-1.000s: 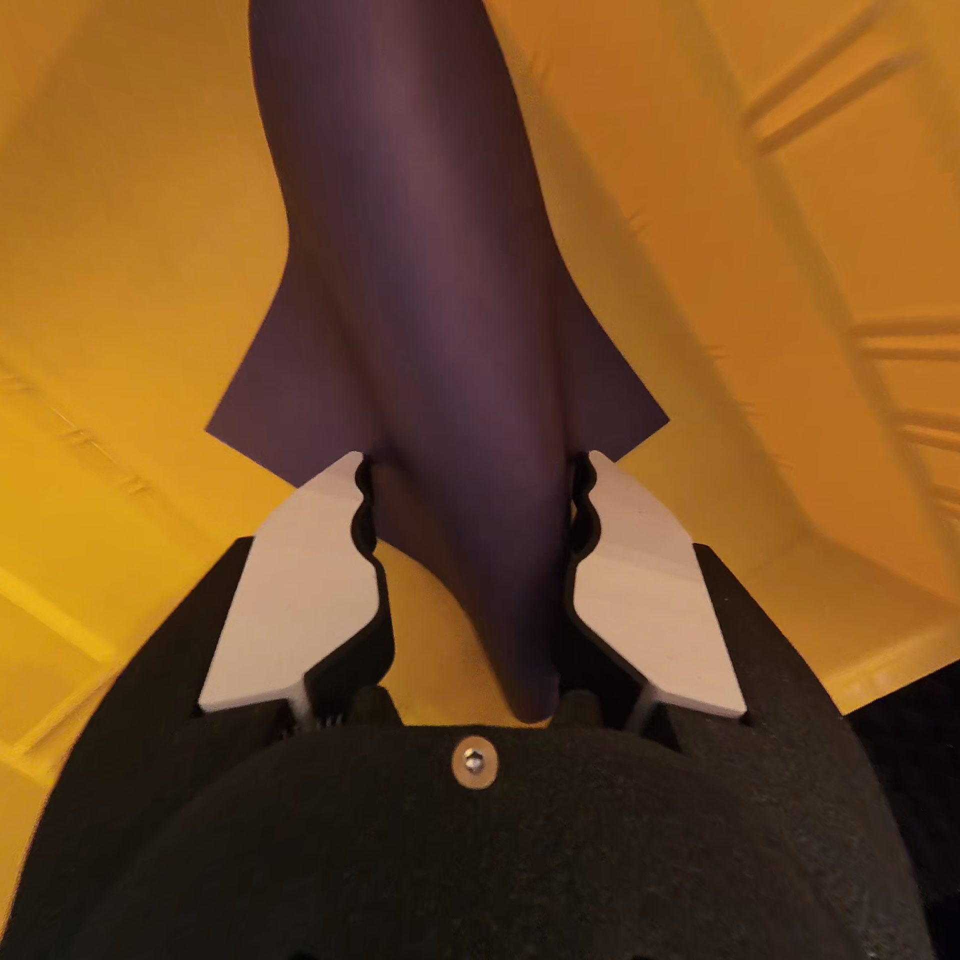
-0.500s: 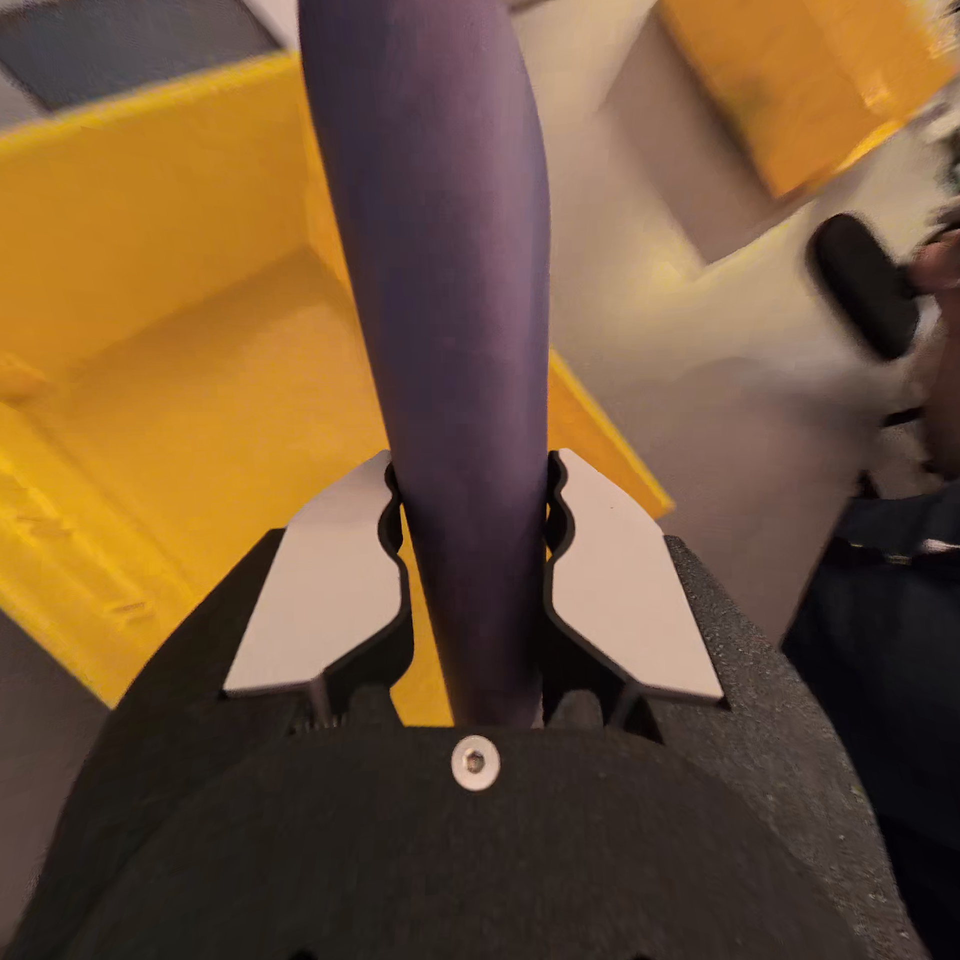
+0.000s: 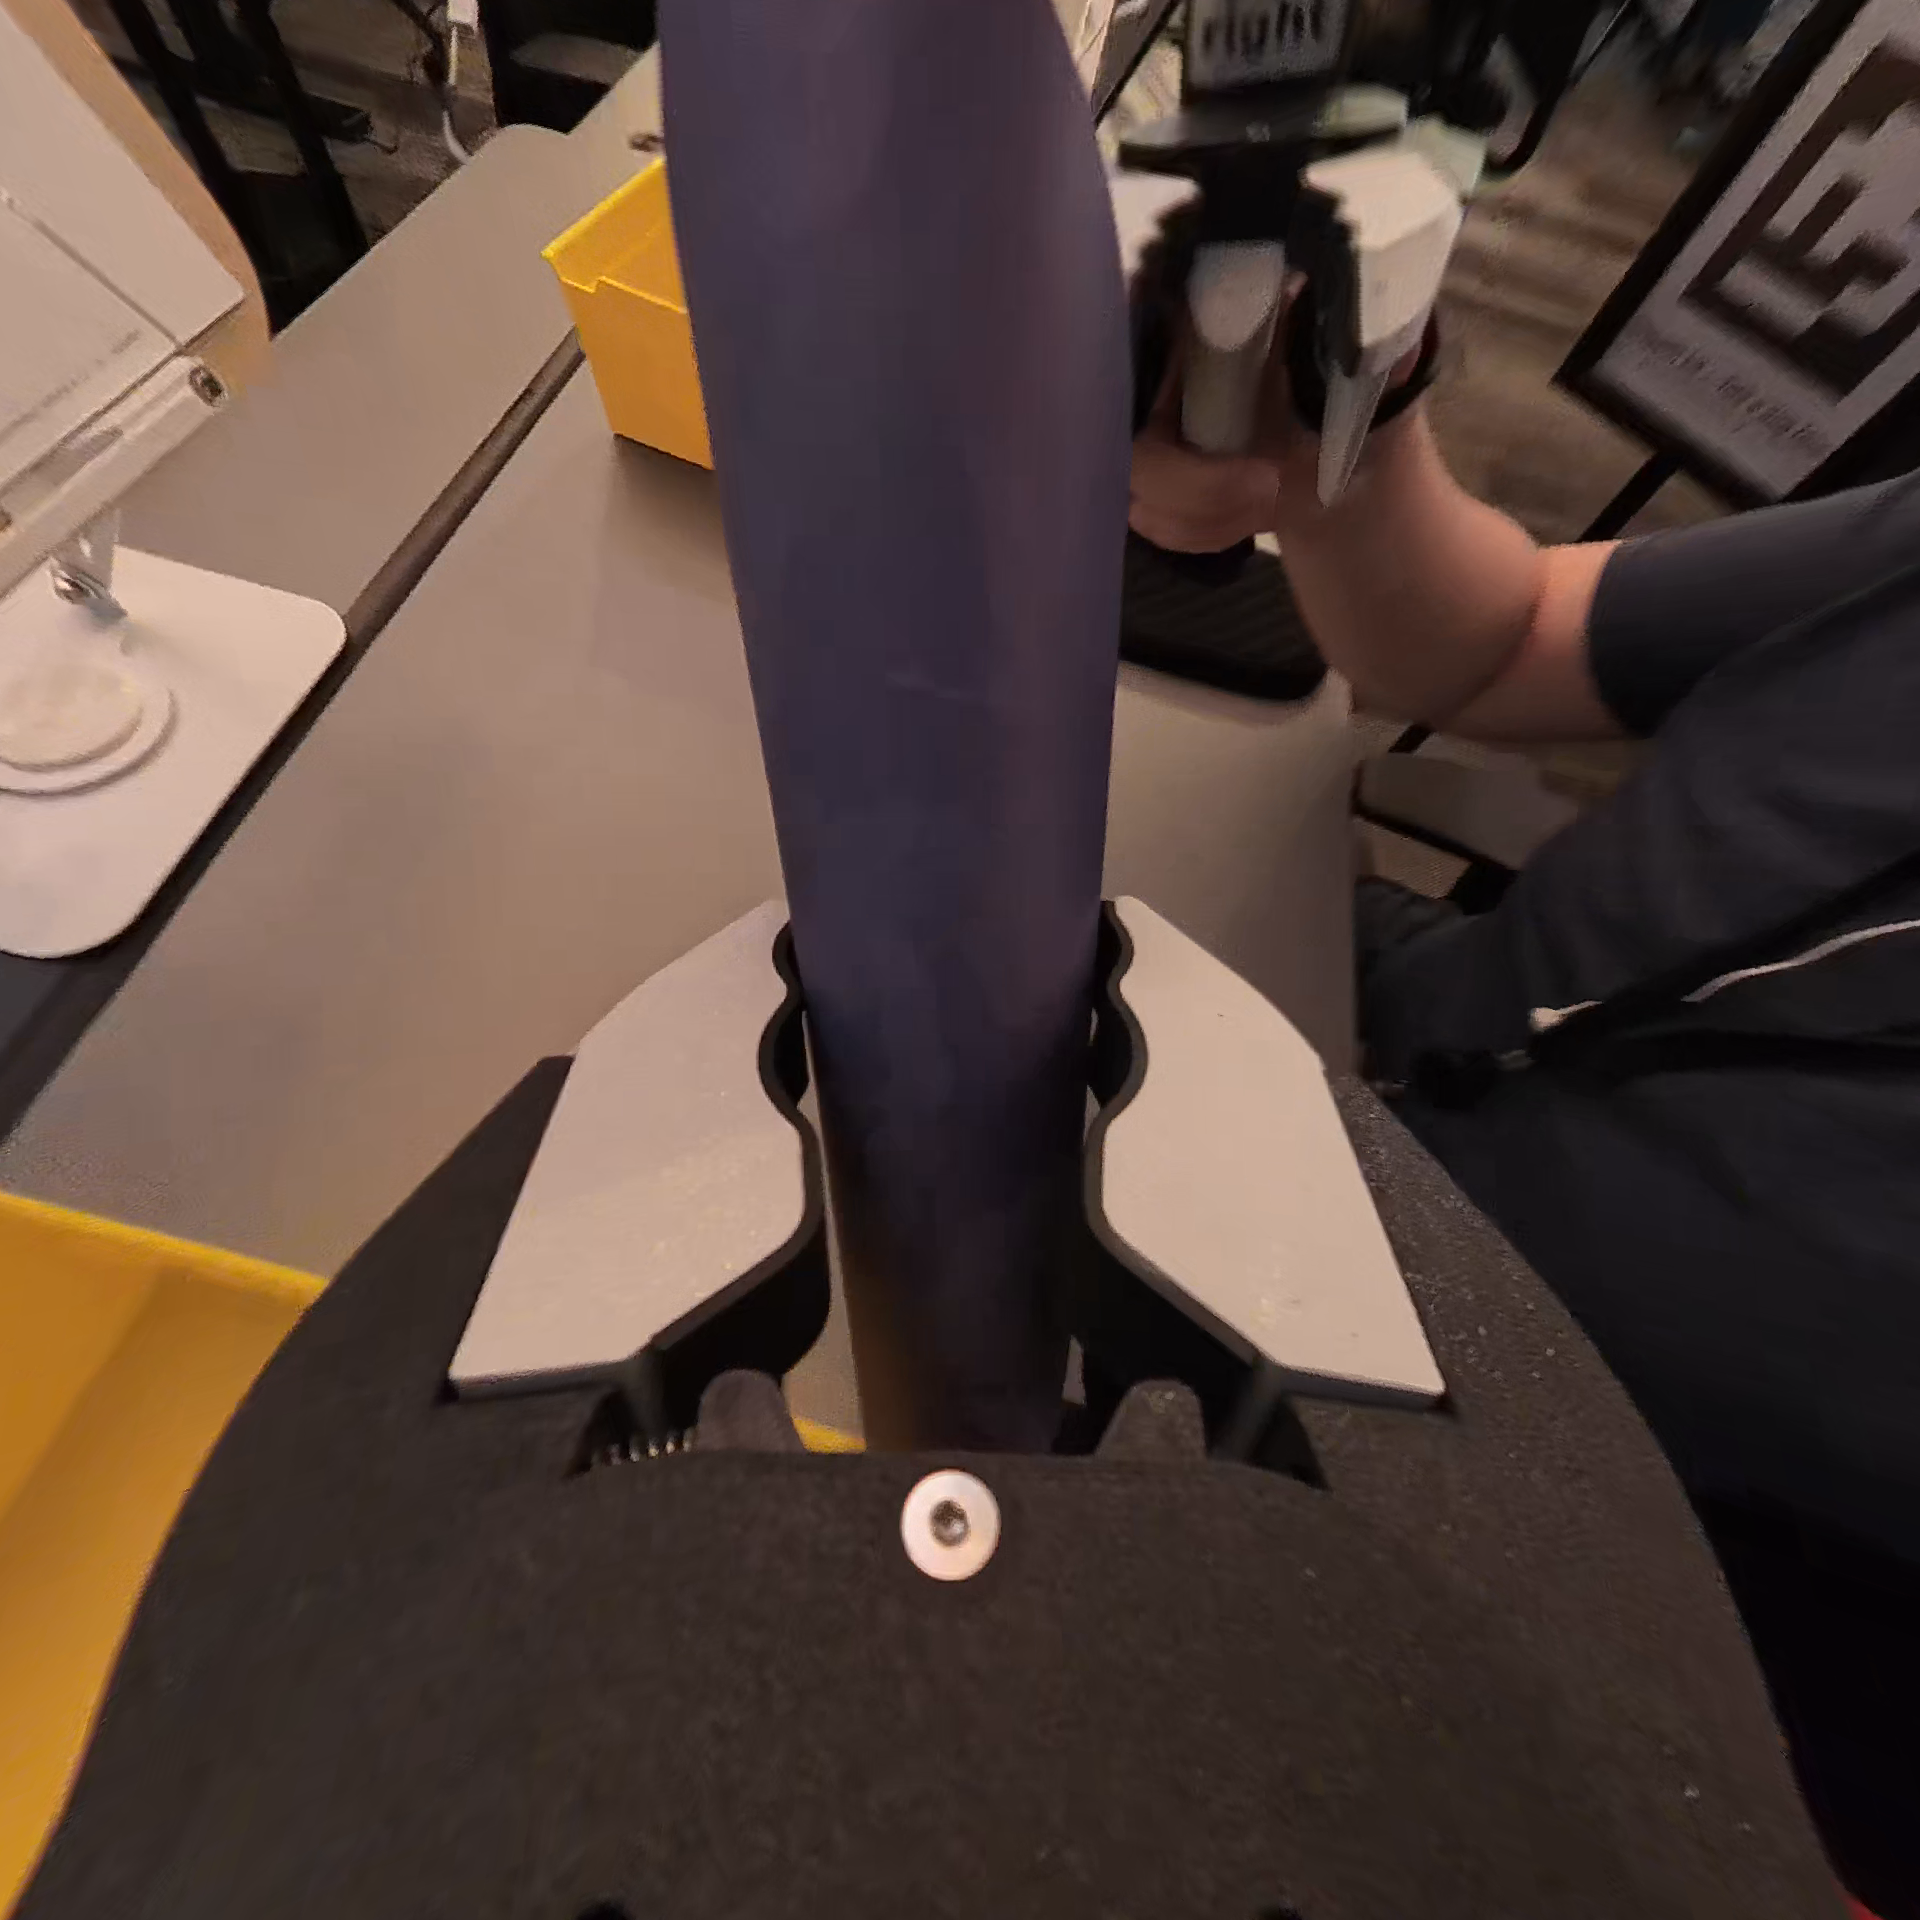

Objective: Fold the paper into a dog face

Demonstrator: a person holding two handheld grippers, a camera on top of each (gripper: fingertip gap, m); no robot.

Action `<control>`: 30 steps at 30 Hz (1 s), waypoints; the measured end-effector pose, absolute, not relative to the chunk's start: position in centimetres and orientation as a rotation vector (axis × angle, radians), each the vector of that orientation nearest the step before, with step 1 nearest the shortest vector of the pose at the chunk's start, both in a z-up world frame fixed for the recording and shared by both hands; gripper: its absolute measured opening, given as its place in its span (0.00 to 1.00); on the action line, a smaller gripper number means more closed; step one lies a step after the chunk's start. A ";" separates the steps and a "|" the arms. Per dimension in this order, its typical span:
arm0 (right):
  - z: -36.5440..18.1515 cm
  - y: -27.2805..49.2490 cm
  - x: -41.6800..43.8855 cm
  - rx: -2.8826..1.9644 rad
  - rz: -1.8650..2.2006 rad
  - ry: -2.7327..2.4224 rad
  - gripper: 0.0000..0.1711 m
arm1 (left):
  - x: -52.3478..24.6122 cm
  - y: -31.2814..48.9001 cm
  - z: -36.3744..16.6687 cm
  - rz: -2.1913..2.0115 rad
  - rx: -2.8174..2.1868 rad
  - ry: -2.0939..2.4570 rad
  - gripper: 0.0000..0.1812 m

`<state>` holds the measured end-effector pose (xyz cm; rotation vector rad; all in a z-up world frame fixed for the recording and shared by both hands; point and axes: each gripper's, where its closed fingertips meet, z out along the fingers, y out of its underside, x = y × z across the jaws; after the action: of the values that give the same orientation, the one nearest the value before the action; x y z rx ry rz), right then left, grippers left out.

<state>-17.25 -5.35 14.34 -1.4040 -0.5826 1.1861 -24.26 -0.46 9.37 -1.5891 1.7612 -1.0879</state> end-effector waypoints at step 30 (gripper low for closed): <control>3.7 -10.8 -2.4 -1.630 1.081 -0.731 0.02 | -6.2 -6.2 5.2 -1.863 -1.400 1.658 0.00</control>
<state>-2.44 -10.84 3.72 -1.6303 -0.7313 1.0809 -6.19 -6.17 5.23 -1.4002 1.6580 -1.8627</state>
